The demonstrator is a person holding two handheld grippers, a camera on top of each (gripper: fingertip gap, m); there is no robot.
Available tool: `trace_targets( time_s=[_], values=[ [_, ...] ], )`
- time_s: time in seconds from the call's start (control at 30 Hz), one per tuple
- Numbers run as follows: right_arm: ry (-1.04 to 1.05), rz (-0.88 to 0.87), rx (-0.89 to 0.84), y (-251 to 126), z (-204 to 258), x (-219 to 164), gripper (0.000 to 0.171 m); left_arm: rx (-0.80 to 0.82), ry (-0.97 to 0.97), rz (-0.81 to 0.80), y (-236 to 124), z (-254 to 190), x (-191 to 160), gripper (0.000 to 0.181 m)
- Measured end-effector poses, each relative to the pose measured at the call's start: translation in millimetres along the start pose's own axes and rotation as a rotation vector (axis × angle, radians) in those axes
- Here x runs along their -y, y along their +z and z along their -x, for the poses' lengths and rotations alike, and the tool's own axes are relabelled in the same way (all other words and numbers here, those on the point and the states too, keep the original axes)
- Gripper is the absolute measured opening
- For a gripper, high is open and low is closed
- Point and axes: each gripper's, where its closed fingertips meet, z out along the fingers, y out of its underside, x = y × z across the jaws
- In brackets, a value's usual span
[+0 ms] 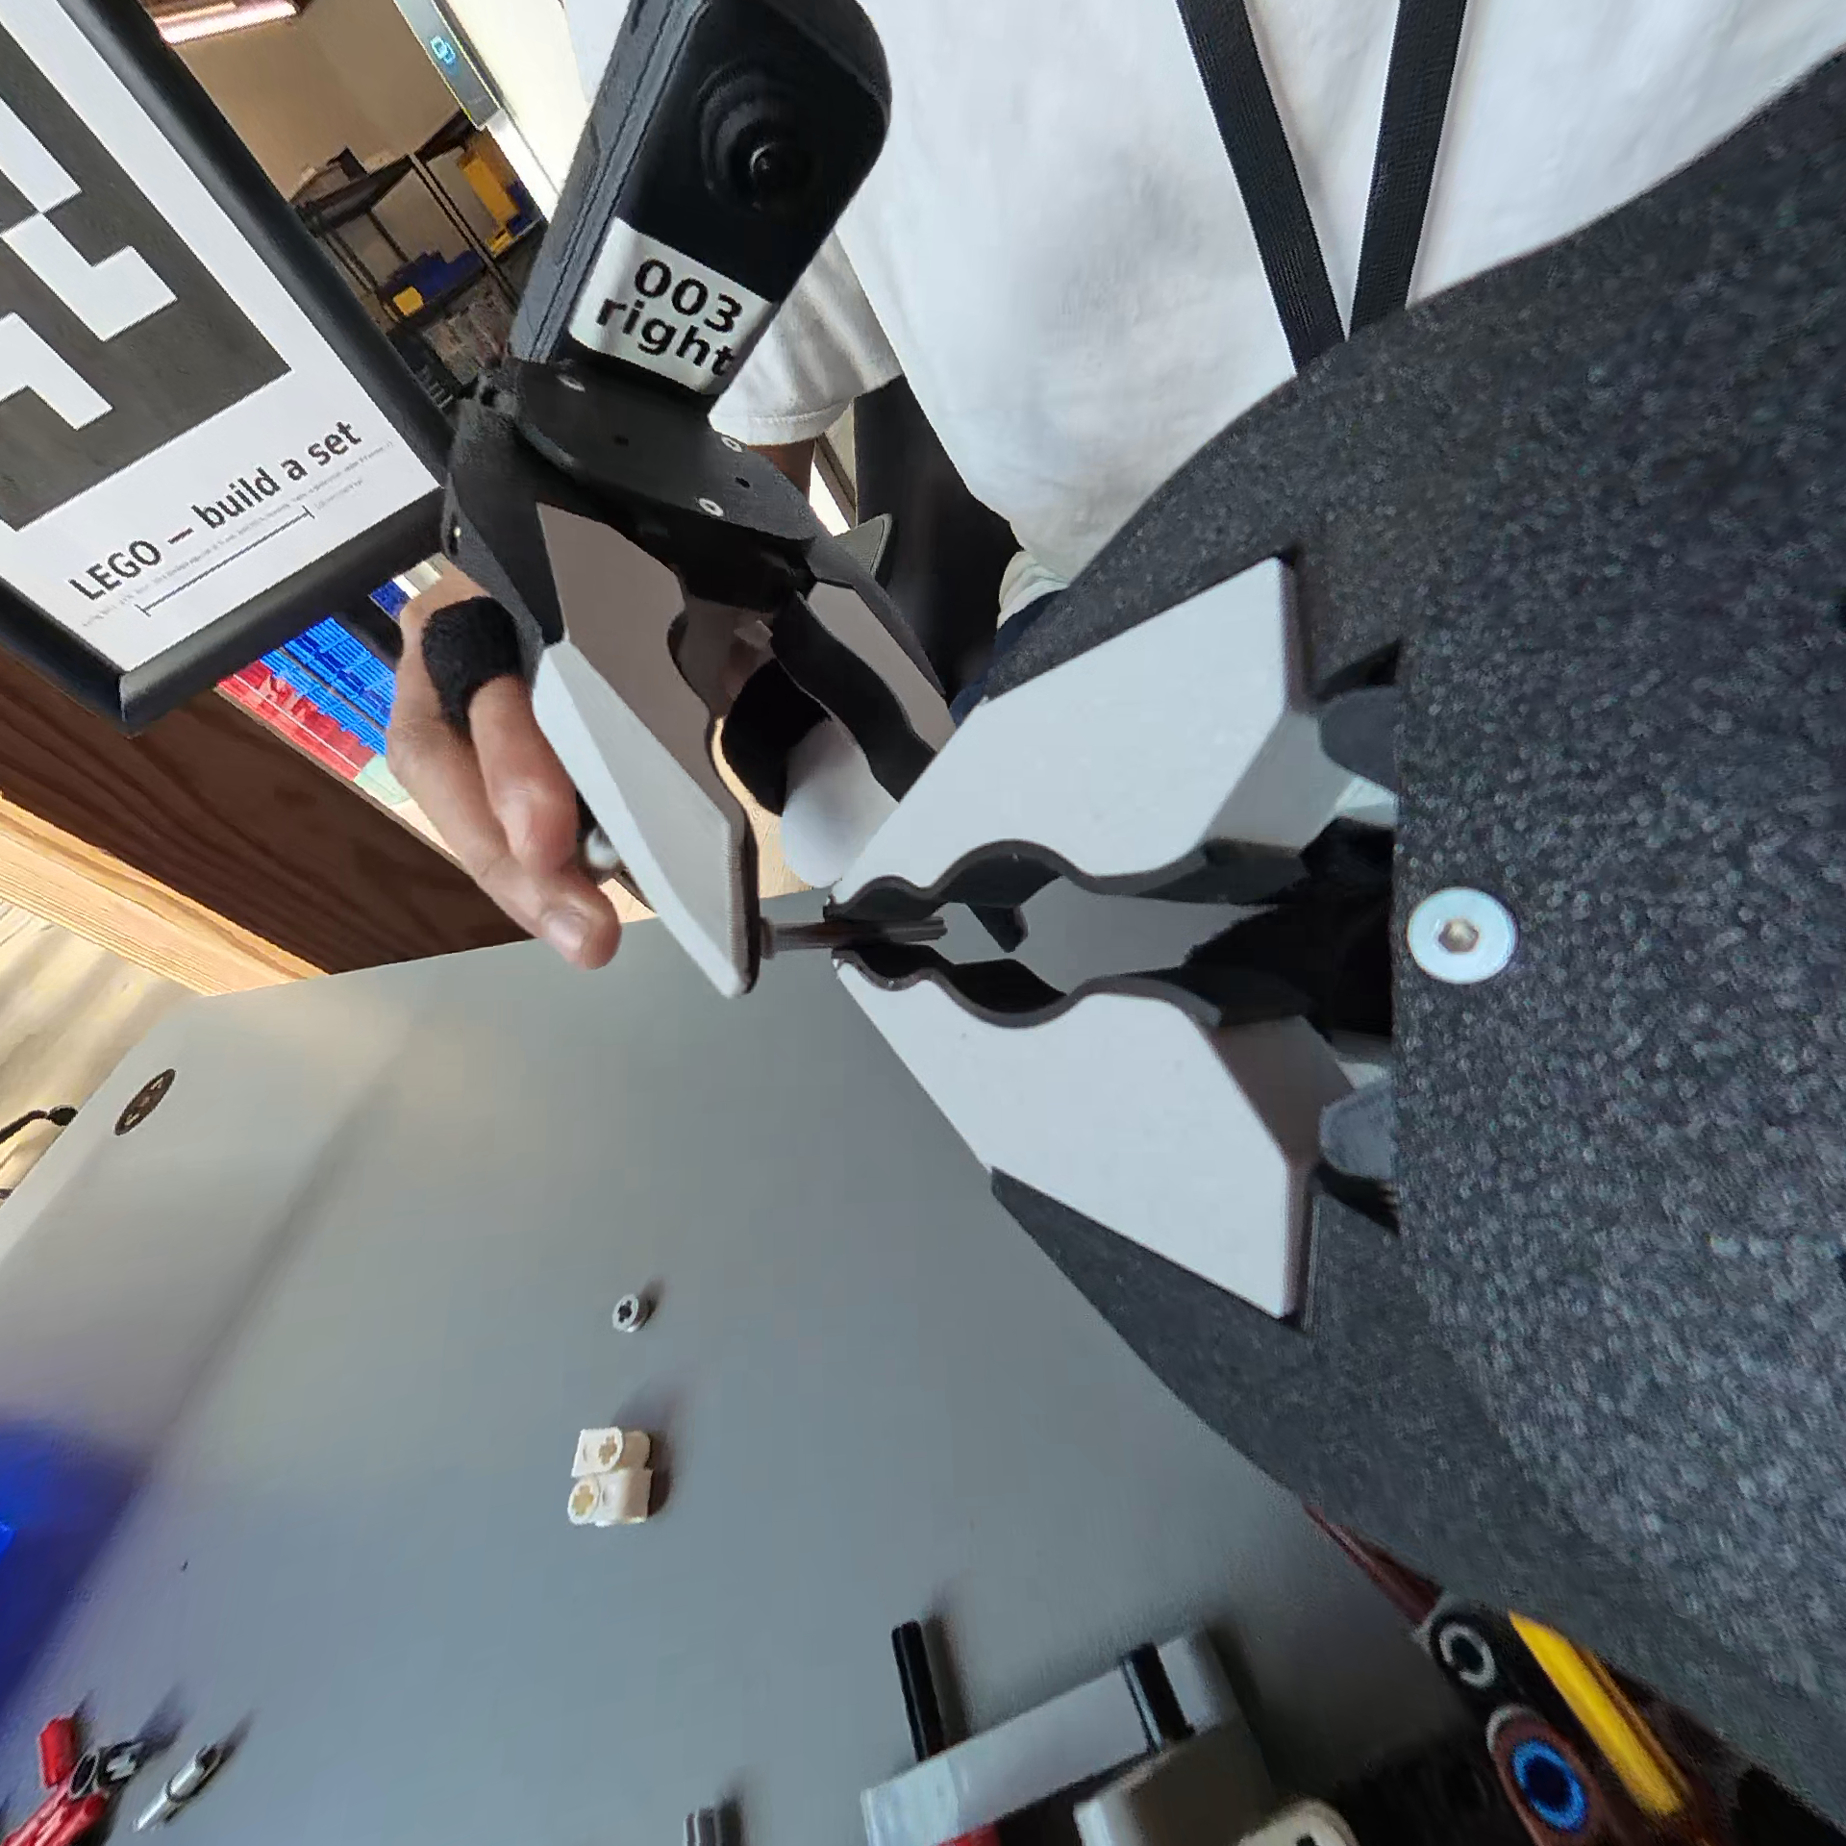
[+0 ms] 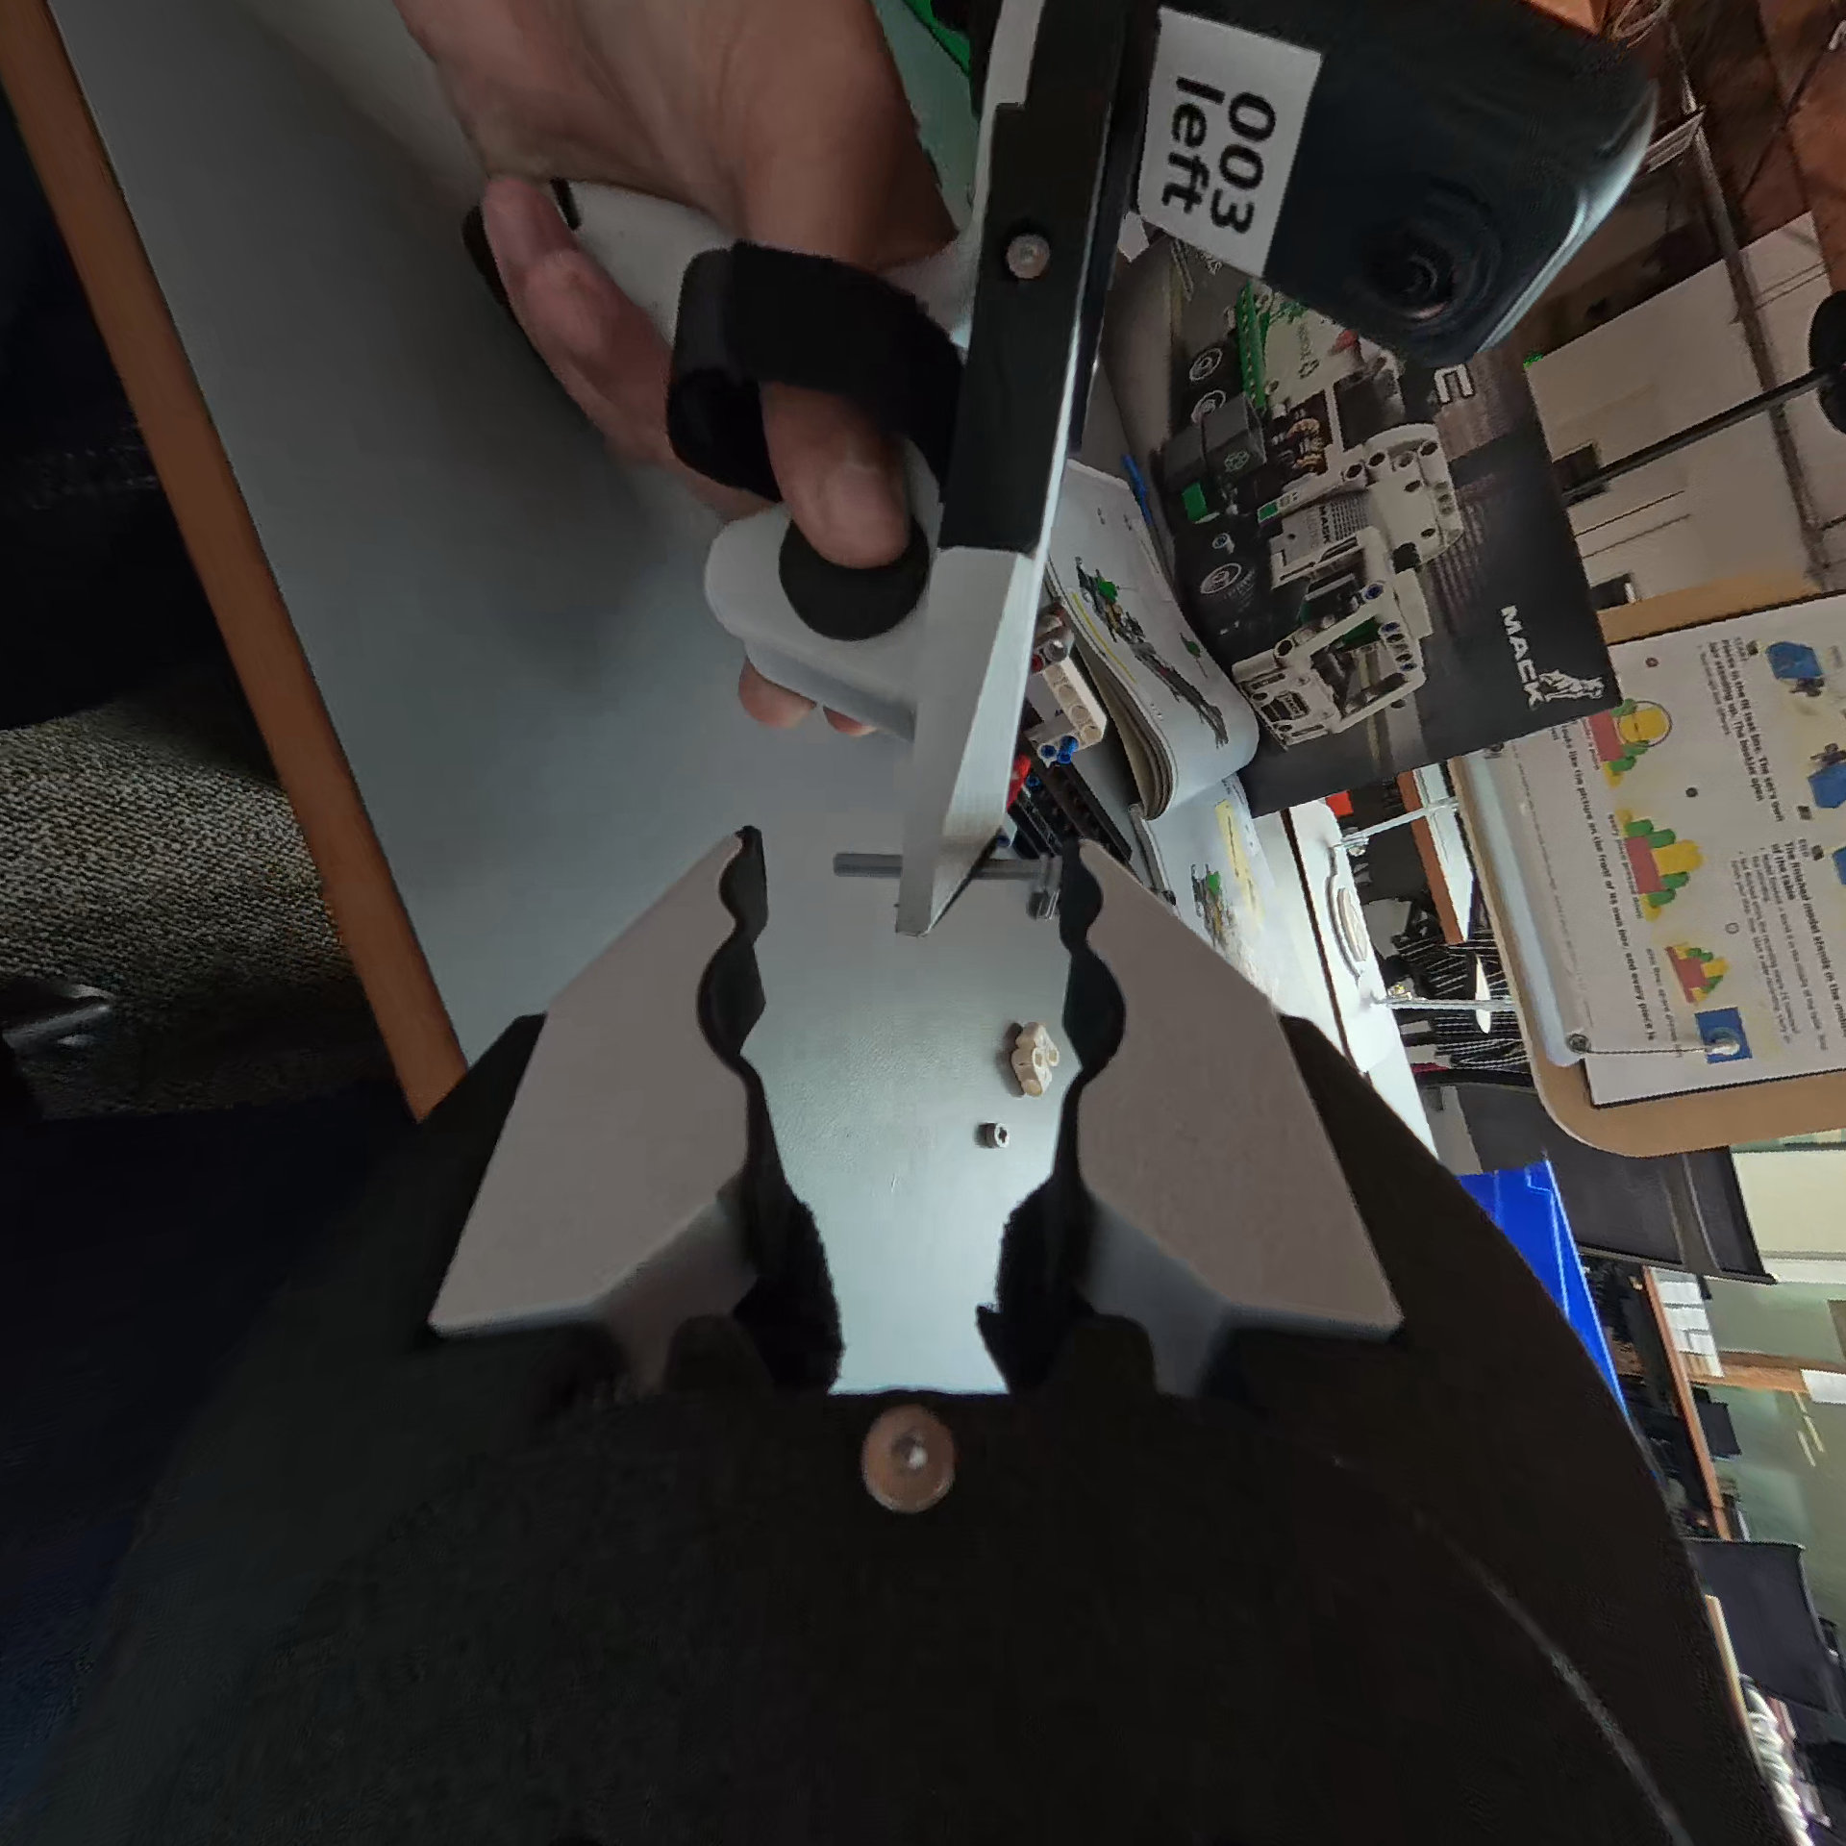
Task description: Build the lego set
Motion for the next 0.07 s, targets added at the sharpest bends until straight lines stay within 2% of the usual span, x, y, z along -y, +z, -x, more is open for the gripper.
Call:
trace_targets(
  time_s=[0.03,0.07],
  values=[
    [-0.013,0.008,-0.008,1.3,-0.1,-0.5,0.057,0.008,0.008,0.011,0.6,0.9,-1.5,0.002],
    [-0.013,0.012,-0.01,2.0,-0.5,-1.2,0.055,0.013,0.009,0.014,0.6,1.7,-2.4,0.002]
  ],
)
